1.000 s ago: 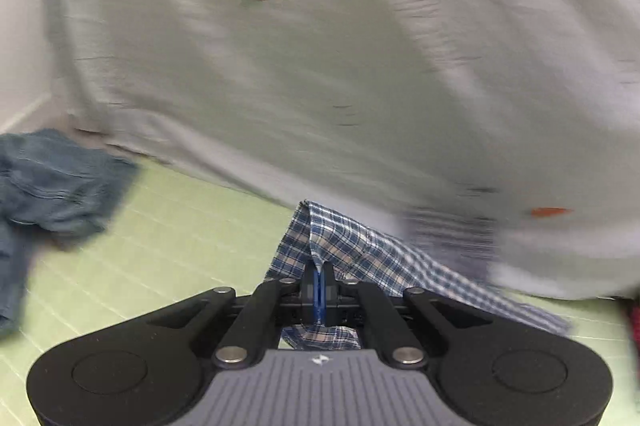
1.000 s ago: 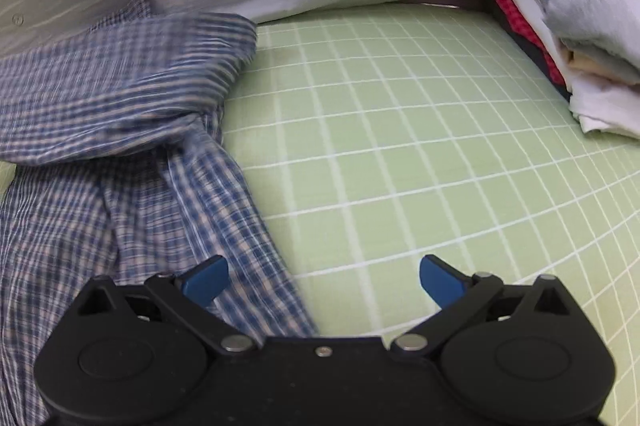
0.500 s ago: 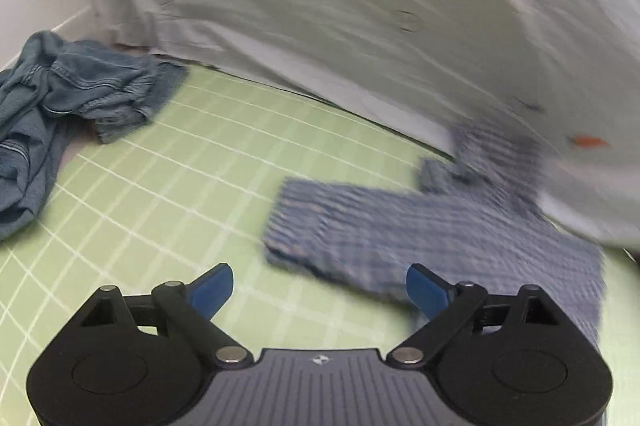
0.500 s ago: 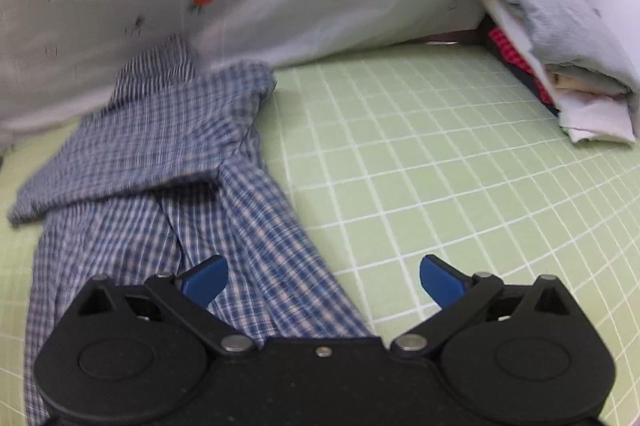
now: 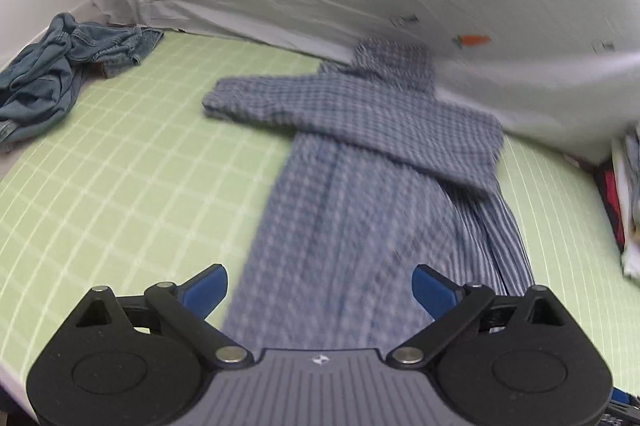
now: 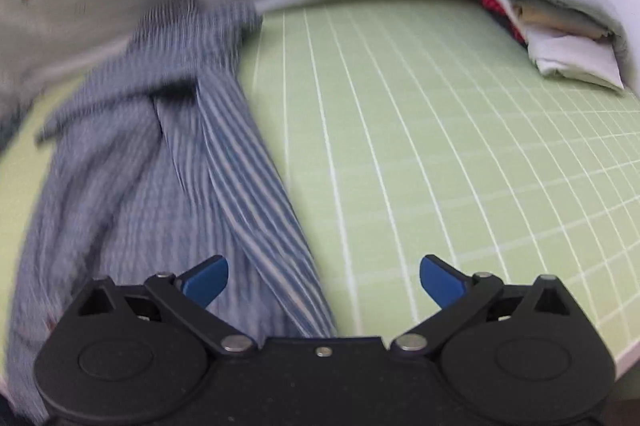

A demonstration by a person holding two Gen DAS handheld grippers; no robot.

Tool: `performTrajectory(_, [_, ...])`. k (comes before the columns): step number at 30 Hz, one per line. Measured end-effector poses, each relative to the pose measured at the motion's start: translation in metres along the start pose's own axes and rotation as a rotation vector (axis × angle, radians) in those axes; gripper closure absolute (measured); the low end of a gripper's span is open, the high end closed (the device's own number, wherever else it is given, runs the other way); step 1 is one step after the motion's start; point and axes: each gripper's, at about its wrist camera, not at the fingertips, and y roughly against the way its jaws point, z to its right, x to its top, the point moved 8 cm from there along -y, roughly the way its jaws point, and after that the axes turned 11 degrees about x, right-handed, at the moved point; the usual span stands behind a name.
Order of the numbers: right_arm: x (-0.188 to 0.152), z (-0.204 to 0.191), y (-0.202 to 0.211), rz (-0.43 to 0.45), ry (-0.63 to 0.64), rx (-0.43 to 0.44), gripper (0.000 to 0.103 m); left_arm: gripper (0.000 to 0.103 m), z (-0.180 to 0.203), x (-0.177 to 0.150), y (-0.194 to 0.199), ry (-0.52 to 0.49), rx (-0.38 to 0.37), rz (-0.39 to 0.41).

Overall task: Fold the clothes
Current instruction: 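Lay the hem down and open the left gripper, then pinch the shirt side edge with the right gripper and fold it inward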

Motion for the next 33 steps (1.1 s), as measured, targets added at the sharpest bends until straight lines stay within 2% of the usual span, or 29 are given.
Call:
performTrajectory(4, [-0.014,0.004,0.005,-0.023,0.027,0.048,0.004,0.005,0.006,-0.02,0.02,-0.01,0.004,-0.007])
performTrajectory(7, [-0.023,0.003,0.004,-0.035,0.021,0.093,0.016,0.005,-0.002,-0.028,0.028,-0.016,0.015,-0.009])
performTrajectory(9, [-0.027,0.001,0.002,-0.052,0.021,0.118,0.029,0.005,-0.007,-0.034,0.034,-0.02,0.023,-0.01])
performTrajectory(10, [-0.029,0.001,0.001,-0.06,0.024,0.128,0.032,0.005,-0.009,-0.036,0.037,-0.022,0.027,-0.011])
performTrajectory(12, [-0.031,-0.002,0.002,-0.049,0.027,0.132,0.047,0.005,-0.014,-0.042,0.043,-0.026,0.034,-0.012])
performTrajectory(14, [-0.032,-0.007,0.003,-0.035,0.018,0.145,0.051,0.005,-0.019,-0.047,0.048,-0.03,0.042,-0.013])
performTrajectory(16, [-0.031,-0.014,0.003,-0.022,0.012,0.148,0.063,0.005,-0.024,-0.053,0.054,-0.034,0.05,-0.015])
performTrajectory(18, [-0.031,-0.021,0.003,-0.011,0.02,0.138,0.096,0.005,-0.029,-0.058,0.06,-0.038,0.057,-0.016])
performTrajectory(19, [-0.032,-0.026,0.005,-0.006,0.027,0.127,0.1,0.005,-0.032,-0.061,0.063,-0.04,0.061,-0.017])
performTrajectory(25, [-0.035,-0.061,0.031,0.09,-0.009,0.141,0.102,0.005,-0.069,-0.05,0.067,-0.041,0.033,0.033])
performTrajectory(33, [-0.022,-0.15,0.06,0.209,0.002,0.218,0.102,0.005,-0.112,-0.039,0.057,-0.091,-0.054,0.037])
